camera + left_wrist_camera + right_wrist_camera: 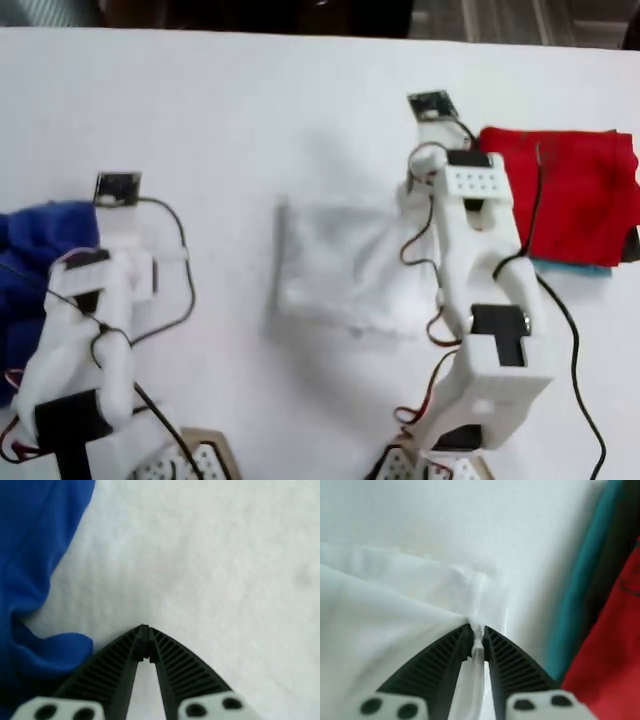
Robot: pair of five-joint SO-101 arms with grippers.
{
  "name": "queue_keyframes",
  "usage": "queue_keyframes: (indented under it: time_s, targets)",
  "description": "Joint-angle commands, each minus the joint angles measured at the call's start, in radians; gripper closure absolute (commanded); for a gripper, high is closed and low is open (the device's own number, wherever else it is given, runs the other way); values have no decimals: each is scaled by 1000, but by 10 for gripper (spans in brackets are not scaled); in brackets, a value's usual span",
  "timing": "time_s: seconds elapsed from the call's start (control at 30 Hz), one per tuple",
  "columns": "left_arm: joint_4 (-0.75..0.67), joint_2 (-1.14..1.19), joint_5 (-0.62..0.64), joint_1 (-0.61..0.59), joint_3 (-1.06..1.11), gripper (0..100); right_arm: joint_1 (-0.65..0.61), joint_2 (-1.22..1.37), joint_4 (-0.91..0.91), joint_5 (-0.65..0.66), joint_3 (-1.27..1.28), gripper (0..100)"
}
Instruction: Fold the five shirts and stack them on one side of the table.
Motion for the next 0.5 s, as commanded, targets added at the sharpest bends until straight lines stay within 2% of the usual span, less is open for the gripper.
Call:
queue_keyframes:
  time_s: [0.0,0.47]
  targets:
    - [-14,-11,12,5,-5,974,18,-71,5,2,-87,978]
    - [-14,-11,12,5,-5,974,-47,-59,-15,3,-238,977]
